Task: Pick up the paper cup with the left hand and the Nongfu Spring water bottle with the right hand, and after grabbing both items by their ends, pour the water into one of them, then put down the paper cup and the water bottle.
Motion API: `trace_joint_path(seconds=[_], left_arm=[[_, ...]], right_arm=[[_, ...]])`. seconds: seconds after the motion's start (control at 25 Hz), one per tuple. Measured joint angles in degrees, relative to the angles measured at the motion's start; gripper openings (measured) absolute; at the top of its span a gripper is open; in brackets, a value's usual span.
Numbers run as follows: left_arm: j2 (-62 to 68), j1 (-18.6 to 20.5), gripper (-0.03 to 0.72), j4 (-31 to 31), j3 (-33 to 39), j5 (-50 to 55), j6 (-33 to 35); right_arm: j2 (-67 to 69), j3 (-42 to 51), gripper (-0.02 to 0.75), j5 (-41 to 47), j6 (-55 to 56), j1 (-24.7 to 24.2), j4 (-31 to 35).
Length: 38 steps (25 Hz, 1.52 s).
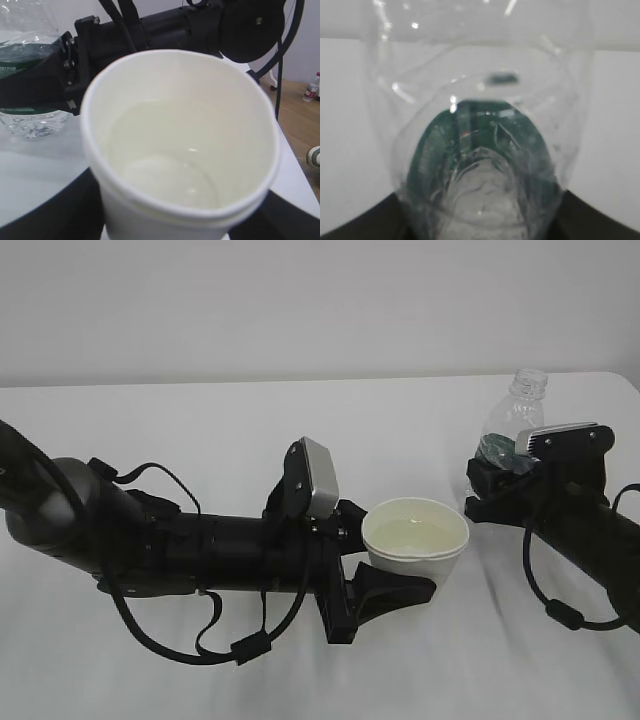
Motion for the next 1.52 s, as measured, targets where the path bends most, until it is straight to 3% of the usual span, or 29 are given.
trace_joint_path(seconds=[0.8,0.88,1.08,1.52], left_arm=[[0.00,0.00,0.476,-0.05,0.00,0.00,0.00],[0.00,0.00,0.476,-0.05,0.00,0.00,0.00],[0.00,0.00,0.476,-0.05,0.00,0.00,0.00],[0.00,0.00,0.476,-0.05,0.00,0.00,0.00]], right_arm=[[2.16,-0.10,0.361,-0.21,0.09,0.00,-2.19],[2.16,-0.10,0.405,-0.30,0.09,0.00,-2.34],[2.16,-0.10,0.610,-0.59,0.22,0.00,-2.47],[2.16,0.01,0.650,-0.91,0.22,0.00,-4.97]])
